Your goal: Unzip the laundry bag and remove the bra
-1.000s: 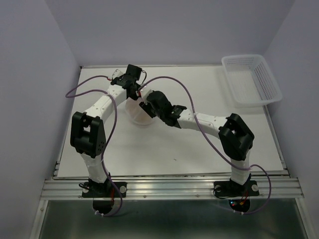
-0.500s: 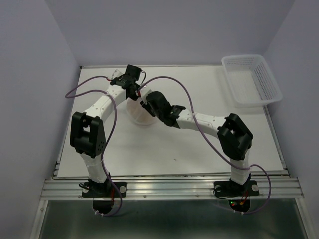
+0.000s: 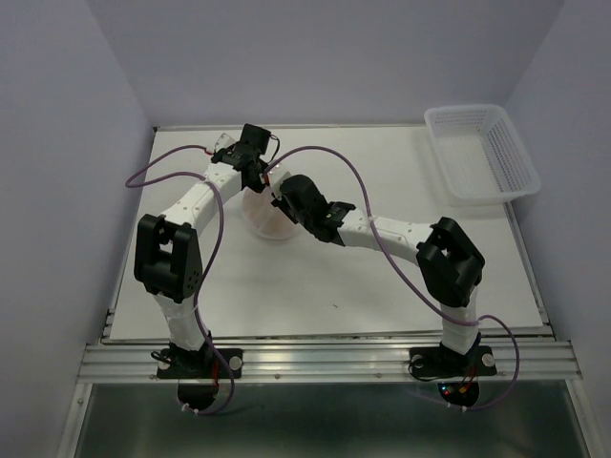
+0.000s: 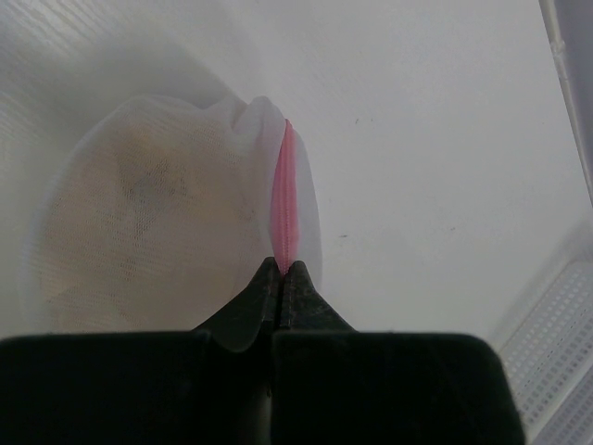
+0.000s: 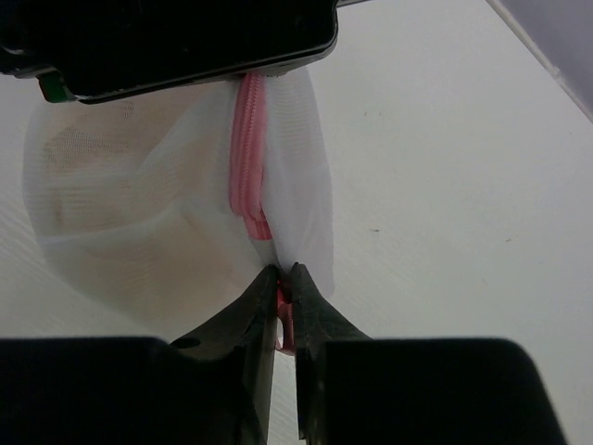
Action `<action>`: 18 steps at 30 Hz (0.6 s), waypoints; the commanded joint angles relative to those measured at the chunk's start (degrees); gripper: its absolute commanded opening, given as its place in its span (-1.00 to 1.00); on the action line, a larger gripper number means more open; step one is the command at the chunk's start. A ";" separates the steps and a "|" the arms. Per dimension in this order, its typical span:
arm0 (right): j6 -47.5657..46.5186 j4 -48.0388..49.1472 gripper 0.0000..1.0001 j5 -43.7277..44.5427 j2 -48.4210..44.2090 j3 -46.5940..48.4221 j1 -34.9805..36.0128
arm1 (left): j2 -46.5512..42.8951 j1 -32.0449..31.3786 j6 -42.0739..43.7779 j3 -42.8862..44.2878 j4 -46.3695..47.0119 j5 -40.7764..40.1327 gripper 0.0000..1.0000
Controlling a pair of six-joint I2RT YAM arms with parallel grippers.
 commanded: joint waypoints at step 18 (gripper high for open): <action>7.85 2.77 -0.97 6.69 -5.44 -3.43 -0.52 | -1.57 -0.52 0.60 -0.73 -1.74 -2.78 -1.00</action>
